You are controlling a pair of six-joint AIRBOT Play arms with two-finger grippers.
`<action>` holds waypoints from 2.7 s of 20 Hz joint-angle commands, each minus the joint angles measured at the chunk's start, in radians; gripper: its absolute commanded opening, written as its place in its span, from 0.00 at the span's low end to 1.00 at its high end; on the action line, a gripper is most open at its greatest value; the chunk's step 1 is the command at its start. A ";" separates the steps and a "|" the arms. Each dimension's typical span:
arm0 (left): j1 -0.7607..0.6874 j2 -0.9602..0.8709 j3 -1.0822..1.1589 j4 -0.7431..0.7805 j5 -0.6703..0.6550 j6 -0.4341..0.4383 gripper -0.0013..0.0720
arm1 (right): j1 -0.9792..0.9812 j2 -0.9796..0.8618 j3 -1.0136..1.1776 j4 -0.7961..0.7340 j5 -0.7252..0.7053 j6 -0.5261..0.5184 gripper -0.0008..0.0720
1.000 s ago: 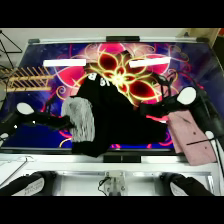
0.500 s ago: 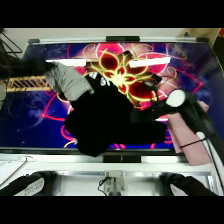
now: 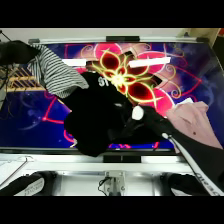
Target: Fold the shirts.
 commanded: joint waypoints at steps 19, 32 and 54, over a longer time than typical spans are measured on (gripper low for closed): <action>0.251 0.003 0.434 0.029 0.026 -0.029 0.07 | -0.177 0.259 0.431 -0.220 0.032 -0.080 0.10; 0.529 0.272 0.391 0.028 0.312 -0.204 0.07 | -0.334 0.674 0.548 -0.307 -0.223 -0.013 0.10; 0.290 0.040 -0.326 -0.043 0.228 -0.127 0.08 | -0.334 -0.098 0.549 -0.136 0.133 0.026 0.80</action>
